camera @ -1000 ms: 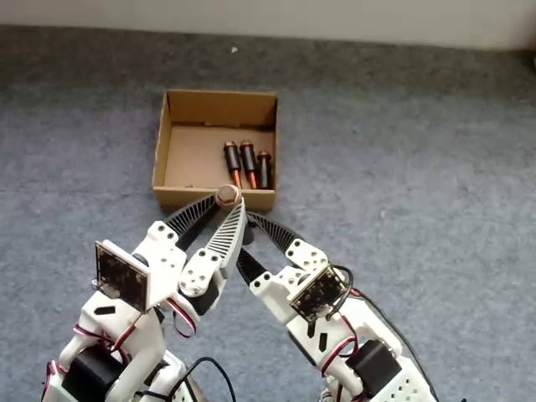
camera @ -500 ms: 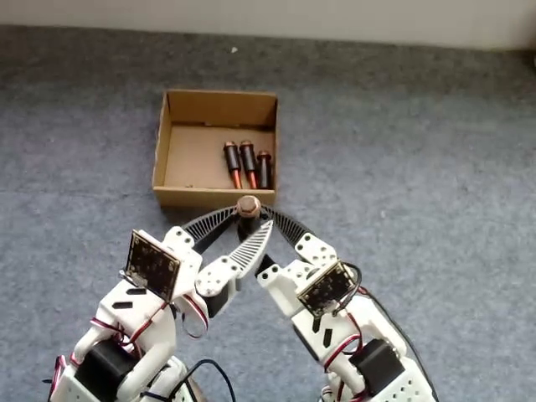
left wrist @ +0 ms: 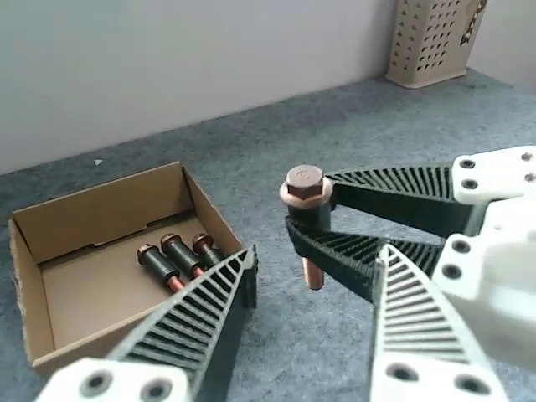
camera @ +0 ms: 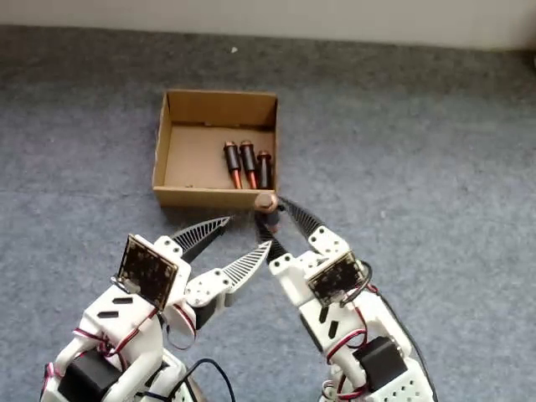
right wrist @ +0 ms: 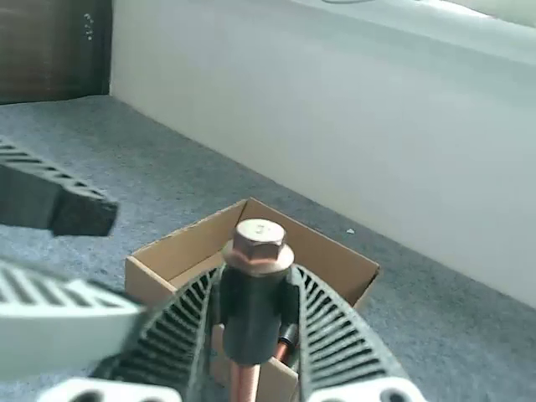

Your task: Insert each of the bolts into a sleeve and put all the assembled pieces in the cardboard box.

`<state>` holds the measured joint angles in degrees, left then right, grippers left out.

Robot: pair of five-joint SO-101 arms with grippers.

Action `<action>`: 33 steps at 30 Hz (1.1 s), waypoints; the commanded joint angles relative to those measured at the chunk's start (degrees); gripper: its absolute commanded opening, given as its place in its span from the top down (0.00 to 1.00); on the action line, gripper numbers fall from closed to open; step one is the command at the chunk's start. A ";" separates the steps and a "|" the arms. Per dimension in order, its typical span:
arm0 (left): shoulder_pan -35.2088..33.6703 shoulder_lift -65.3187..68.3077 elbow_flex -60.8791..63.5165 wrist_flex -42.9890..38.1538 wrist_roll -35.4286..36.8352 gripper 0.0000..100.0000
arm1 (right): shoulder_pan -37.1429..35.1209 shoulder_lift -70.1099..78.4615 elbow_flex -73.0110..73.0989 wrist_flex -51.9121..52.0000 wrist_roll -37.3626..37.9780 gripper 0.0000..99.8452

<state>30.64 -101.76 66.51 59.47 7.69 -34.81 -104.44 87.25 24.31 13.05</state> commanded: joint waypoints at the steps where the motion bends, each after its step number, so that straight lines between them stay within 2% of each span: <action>1: -5.58 0.31 -2.86 5.45 -5.89 0.77 | 3.47 -0.84 -1.54 -1.54 -5.19 1.00; 4: -12.00 0.22 -2.07 11.16 -10.02 0.77 | 5.23 -0.84 0.22 -1.54 -6.15 1.00; 7: -21.32 0.22 1.45 13.89 -11.69 0.77 | 6.46 -0.84 0.66 -1.54 -6.15 1.00; 10: -31.60 0.22 7.34 12.31 -11.69 0.78 | 6.37 -0.75 0.84 -1.54 -6.15 1.00; 12: -37.05 0.22 12.00 9.93 -11.69 0.84 | 6.37 -0.75 1.63 -1.54 -6.15 1.00; 15: -43.38 0.22 18.15 4.40 -11.96 0.92 | 6.20 -0.75 2.51 -1.54 -6.15 1.00; 17: -46.29 0.22 21.93 1.23 -15.38 0.95 | 6.46 -0.75 2.51 -1.54 -5.98 1.00; 22: -46.64 0.22 26.33 -1.76 -21.10 0.99 | 6.46 -0.75 1.98 -1.63 -5.89 1.00; 27: -38.55 0.31 30.81 -1.49 -27.69 0.99 | 7.60 -0.66 -1.36 -4.00 -5.89 1.00; 33: -37.23 0.31 30.73 -1.49 -28.13 0.99 | 7.60 6.64 -7.87 -11.30 -5.80 1.00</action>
<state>-7.69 -101.05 96.04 58.86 -19.38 -27.96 -102.59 86.73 17.71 7.43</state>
